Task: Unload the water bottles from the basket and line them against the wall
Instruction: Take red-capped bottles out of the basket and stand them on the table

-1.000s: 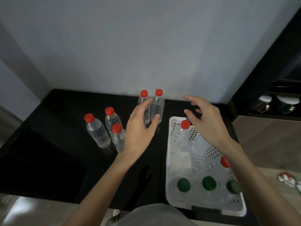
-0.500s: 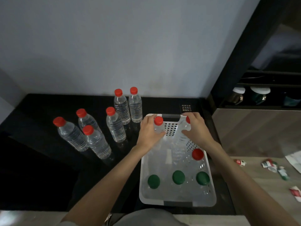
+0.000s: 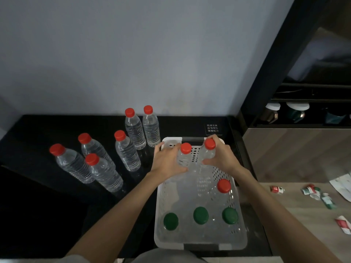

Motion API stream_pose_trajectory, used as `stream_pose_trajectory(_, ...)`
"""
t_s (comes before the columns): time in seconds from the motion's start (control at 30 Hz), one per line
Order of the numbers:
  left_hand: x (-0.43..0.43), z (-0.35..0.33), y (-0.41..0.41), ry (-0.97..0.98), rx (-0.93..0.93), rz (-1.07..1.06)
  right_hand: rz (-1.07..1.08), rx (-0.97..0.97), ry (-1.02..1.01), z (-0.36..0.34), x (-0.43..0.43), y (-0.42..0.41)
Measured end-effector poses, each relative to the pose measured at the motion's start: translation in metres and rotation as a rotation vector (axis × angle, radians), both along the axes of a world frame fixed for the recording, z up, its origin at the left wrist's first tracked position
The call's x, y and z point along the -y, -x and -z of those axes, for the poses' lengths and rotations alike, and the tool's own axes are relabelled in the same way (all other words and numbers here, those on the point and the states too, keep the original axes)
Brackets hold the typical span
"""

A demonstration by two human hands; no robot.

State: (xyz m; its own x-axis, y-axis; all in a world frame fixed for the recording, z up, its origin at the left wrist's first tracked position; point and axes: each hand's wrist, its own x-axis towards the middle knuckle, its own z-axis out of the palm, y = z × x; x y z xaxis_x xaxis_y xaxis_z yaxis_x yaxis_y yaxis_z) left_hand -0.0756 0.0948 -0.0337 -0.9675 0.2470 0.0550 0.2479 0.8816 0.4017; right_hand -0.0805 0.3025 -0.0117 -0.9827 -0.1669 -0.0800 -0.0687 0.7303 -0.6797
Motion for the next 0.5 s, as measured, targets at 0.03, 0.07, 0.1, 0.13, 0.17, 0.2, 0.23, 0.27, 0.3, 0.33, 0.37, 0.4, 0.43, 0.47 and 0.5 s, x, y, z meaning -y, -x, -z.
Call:
stream_pose_trajectory(0.03, 0.0, 0.002, 0.001, -0.001, -0.009, -0.002, 0.002, -0.001, -0.006, 0.001, 0.001, 0.0)
stream_pose_trajectory(0.07, 0.001, 0.004, 0.002, -0.008, -0.007, -0.003, 0.011, -0.003, -0.003, 0.003, 0.002, -0.001)
stream_pose_trajectory(0.1, 0.002, 0.005, 0.002, -0.025, -0.006, -0.003, 0.028, -0.007, 0.009, 0.004, 0.003, -0.001)
stream_pose_trajectory(0.13, 0.003, 0.006, 0.002, -0.054, 0.002, -0.004, 0.048, -0.011, 0.026, 0.004, 0.005, -0.002)
stream_pose_trajectory(0.17, 0.004, 0.007, 0.003, -0.088, 0.007, -0.009, 0.068, -0.012, 0.038, 0.004, 0.006, -0.002)
stream_pose_trajectory(0.2, 0.004, 0.007, 0.003, -0.12, 0.02, -0.019, 0.086, -0.012, 0.043, 0.004, 0.008, -0.003)
stream_pose_trajectory(0.23, 0.004, 0.005, 0.002, -0.148, 0.022, -0.027, 0.106, -0.012, 0.042, 0.004, 0.009, -0.003)
stream_pose_trajectory(0.27, 0.003, 0.003, 0.001, -0.178, 0.024, -0.045, 0.127, -0.011, 0.04, 0.004, 0.009, -0.002)
stream_pose_trajectory(0.3, 0.003, 0.001, 0.0, -0.214, 0.018, -0.061, 0.146, -0.008, 0.035, 0.003, 0.009, -0.003)
stream_pose_trajectory(0.33, 0.002, -0.003, -0.001, -0.252, 0.015, -0.082, 0.155, -0.011, 0.029, 0.002, 0.009, -0.004)
stream_pose_trajectory(0.37, 0.002, -0.007, -0.002, -0.277, 0.01, -0.094, 0.157, -0.015, 0.025, -0.001, 0.009, -0.004)
stream_pose_trajectory(0.4, 0.002, -0.011, -0.003, -0.281, 0.011, -0.1, 0.155, -0.022, 0.021, -0.004, 0.009, -0.005)
stream_pose_trajectory(0.43, 0.002, -0.015, -0.003, -0.27, 0.004, -0.099, 0.153, -0.032, 0.016, -0.009, 0.01, -0.005)
stream_pose_trajectory(0.47, 0.003, -0.02, -0.004, -0.25, -0.01, -0.105, 0.154, -0.05, 0.012, -0.016, 0.011, -0.006)
stream_pose_trajectory(0.5, 0.004, -0.026, -0.005, -0.236, -0.034, -0.12, 0.159, -0.075, 0.01, -0.025, 0.013, -0.008)
